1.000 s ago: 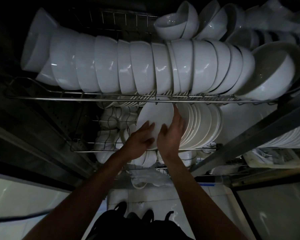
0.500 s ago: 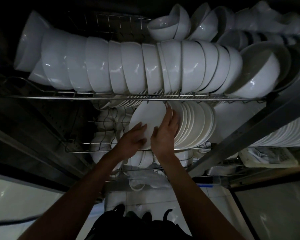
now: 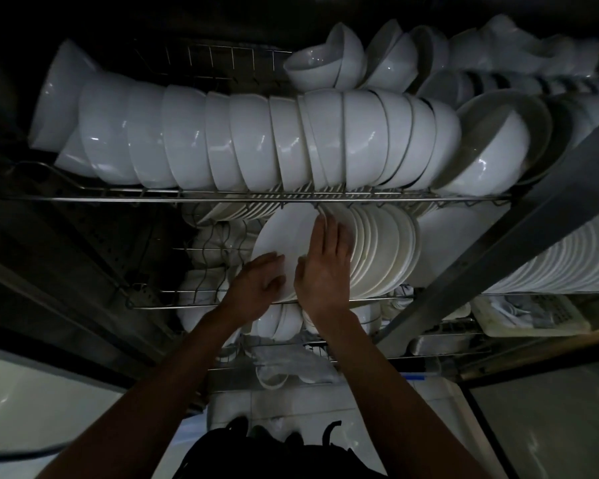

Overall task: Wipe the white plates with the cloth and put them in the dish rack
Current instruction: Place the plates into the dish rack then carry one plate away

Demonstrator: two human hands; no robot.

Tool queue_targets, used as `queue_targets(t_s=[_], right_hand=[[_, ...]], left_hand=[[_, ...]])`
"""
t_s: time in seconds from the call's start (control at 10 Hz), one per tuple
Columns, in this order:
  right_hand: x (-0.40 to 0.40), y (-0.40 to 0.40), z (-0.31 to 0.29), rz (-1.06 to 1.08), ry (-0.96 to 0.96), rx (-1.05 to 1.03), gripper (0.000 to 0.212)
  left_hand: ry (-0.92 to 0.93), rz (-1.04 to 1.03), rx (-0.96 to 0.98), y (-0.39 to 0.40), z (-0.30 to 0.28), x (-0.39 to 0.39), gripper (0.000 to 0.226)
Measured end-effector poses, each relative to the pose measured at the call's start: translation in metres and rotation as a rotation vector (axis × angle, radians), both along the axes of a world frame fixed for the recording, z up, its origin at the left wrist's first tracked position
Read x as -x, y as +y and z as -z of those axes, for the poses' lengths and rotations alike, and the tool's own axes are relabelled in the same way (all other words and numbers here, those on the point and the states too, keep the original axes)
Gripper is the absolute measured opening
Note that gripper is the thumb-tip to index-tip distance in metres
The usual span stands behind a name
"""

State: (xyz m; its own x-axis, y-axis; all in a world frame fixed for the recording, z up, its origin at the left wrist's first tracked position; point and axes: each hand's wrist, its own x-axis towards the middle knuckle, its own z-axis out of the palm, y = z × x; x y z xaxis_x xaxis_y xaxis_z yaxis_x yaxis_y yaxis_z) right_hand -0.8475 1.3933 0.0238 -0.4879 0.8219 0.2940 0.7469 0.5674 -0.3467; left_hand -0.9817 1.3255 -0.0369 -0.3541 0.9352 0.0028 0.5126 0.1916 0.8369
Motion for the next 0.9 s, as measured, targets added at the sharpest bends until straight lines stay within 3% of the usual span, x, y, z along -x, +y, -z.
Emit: queue_targets(t_s=[0.4,0.8,0.9], right_hand=[[-0.015,0.008,-0.008,-0.160,0.020,-0.048,0.048],[-0.006,-0.009,-0.016,-0.248,-0.011,-0.099,0.043],[0.004,-0.016,-0.020,-0.296,-0.028,-0.064,0.043]], left_hand=[[0.081,-0.013,0.018,-0.011,-0.001,-0.002,0.043],[0.100,-0.038,0.056,-0.029,-0.013,0.006,0.046],[0.191,-0.089,0.073,-0.041,-0.018,0.017,0.043]])
